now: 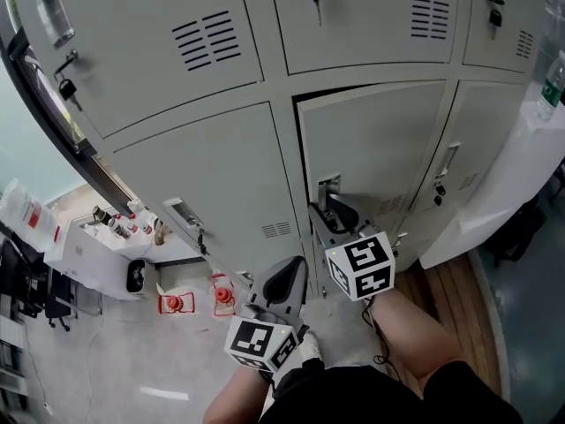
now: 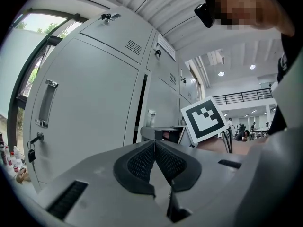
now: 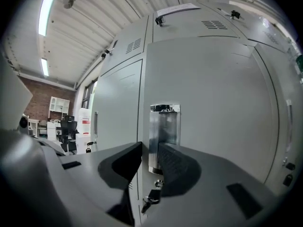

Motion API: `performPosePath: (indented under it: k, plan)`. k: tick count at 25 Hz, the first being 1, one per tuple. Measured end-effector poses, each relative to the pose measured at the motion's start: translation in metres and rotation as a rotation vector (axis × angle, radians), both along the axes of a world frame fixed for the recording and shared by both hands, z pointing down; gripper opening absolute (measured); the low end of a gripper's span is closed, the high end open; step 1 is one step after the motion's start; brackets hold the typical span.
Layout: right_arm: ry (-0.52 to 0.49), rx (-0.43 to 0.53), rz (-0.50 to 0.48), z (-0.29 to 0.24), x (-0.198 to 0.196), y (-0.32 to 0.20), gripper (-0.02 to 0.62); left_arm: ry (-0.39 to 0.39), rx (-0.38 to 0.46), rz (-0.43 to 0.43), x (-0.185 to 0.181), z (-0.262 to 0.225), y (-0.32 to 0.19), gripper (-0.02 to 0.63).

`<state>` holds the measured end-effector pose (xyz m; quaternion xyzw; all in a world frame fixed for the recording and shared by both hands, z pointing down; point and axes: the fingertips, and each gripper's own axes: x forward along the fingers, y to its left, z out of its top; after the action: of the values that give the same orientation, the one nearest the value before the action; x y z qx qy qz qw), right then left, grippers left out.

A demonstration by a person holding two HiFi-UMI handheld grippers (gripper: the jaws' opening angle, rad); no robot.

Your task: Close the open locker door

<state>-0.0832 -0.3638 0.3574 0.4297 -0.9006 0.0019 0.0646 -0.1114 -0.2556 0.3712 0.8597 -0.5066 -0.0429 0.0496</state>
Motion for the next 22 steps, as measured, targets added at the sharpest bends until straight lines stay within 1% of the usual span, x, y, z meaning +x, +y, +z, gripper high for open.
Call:
performPosePath:
  k: [3, 8, 14, 22]
  plan:
    - [-0.002, 0.003, 0.007, 0.000, -0.005, -0.009, 0.155, -0.001, -0.005, 0.004, -0.005, 0.002, -0.010, 0.017]
    - [-0.015, 0.002, 0.017, 0.000, -0.009, -0.022, 0.152, -0.035, 0.003, 0.025, -0.008, 0.002, -0.023, 0.017]
    - [-0.020, 0.002, 0.019, 0.001, -0.011, -0.030, 0.150, -0.040, 0.003, 0.044, -0.009, 0.001, -0.035, 0.017]
    - [-0.013, 0.007, -0.009, 0.001, -0.012, -0.031, 0.150, -0.036, 0.010, 0.076, -0.004, -0.002, -0.046, 0.017]
